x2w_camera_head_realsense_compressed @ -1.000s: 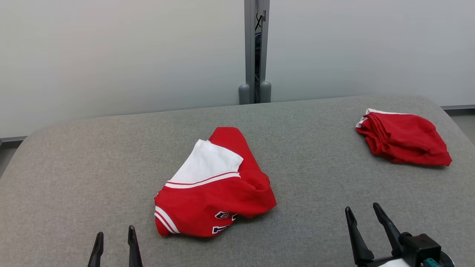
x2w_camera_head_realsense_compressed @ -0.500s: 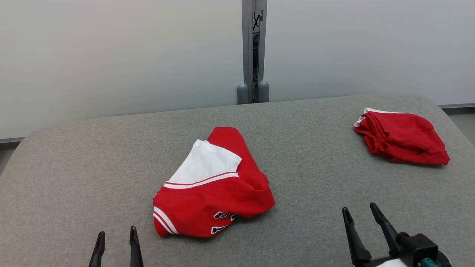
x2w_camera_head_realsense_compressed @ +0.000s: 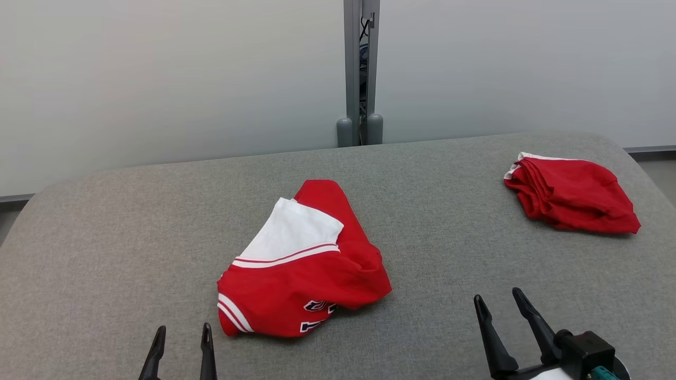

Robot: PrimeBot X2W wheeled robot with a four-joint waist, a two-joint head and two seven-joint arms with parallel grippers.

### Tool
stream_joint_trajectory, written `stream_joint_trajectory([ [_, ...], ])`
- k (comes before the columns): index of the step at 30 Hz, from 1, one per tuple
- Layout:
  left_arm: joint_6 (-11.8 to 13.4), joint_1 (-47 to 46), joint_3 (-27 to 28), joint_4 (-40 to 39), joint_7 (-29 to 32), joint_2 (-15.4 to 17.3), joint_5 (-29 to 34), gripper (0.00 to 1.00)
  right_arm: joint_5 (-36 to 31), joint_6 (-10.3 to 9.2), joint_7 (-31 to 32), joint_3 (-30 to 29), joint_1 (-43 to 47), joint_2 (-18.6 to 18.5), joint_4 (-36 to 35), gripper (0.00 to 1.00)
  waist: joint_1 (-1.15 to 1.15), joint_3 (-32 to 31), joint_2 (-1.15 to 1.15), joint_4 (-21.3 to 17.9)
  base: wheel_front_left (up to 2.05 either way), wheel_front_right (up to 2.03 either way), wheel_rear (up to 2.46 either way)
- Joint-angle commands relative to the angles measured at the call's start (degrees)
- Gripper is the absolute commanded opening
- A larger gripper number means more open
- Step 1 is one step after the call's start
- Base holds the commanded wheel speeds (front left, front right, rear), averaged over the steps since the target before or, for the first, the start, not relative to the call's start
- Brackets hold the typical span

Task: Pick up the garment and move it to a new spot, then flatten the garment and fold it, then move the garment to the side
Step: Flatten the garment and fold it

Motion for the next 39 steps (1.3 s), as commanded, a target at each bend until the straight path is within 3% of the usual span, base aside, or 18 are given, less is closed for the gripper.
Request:
stream_joint_trajectory([
  [1, -0.3, -1.4, 0.0, 0.4, -0.2, 0.1, 0.4, 1.0, 0.5, 0.02, -0.1, 0.1, -0.3, -0.5, -0.3, 1.0, 0.0, 0.0, 0.0, 0.0, 0.0, 0.0, 0.0],
  [8, -1.9, -6.0, -0.7, 7.8, 0.2, -0.2, -1.7, 1.0, 2.6, 0.02, -0.1, 3.9, -1.5, -1.9, -0.8, 1.0, 0.0, 0.9, 0.0, -0.4, 0.0, 0.0, 0.0],
  [16, -4.6, -15.0, -2.5, 18.4, 6.0, -0.6, -7.7, 1.0, 3.8, 0.02, -0.1, 5.5, -2.9, -3.3, -1.1, 1.0, 0.0, 3.0, 0.0, -1.6, 0.0, 0.0, 0.0],
  [22, -1.7, -20.1, -3.9, 25.6, 11.8, -0.7, -10.2, 1.0, 4.0, 0.02, -0.1, 5.9, -3.7, -3.9, -1.4, 1.0, 0.0, 4.5, 0.0, -2.5, 0.0, 0.0, 0.0],
  [28, -0.8, -23.1, -5.8, 30.9, 14.1, -0.8, -13.0, 0.99, 4.1, 0.02, -0.1, 6.6, -4.6, -4.2, -1.1, 1.0, 0.0, 5.5, 0.0, -3.2, 0.0, 0.0, 0.0],
  [29, -0.9, -23.6, -6.3, 31.6, 14.4, -0.8, -13.4, 0.75, 4.2, 0.02, -0.1, 6.7, -4.7, -4.3, -1.1, 1.0, 0.0, 5.7, 0.0, -3.4, 0.0, 0.0, 0.0],
  [30, -1.2, -24.2, -6.6, 32.0, 14.2, -0.7, -13.9, 0.41, 4.3, 0.02, -0.1, 6.8, -4.8, -4.4, -1.1, 1.0, 0.0, 5.8, 0.0, -3.5, 0.0, 0.0, 0.0],
  [31, -1.4, -24.7, -6.9, 32.5, 14.0, -0.7, -14.3, 0.0, 4.4, 0.02, -0.1, 6.9, -4.9, -4.4, -1.1, 1.0, 0.0, 5.9, 0.0, -3.6, 0.0, 0.0, 0.0],
  [37, -3.7, -26.9, -9.3, 32.7, 12.0, -0.8, -17.4, 0.0, 4.3, 0.02, -0.1, 6.9, -5.3, -4.8, -1.0, 1.0, 0.0, 5.9, 0.0, -4.0, 0.0, 0.0, 0.0],
  [39, -5.4, -27.3, -9.8, 30.7, 11.2, -0.8, -22.0, 0.0, 4.2, 0.02, -0.1, 7.0, -5.2, -4.8, -0.8, 1.0, 0.0, 5.7, 0.0, -4.1, 0.0, 0.0, 0.0],
])
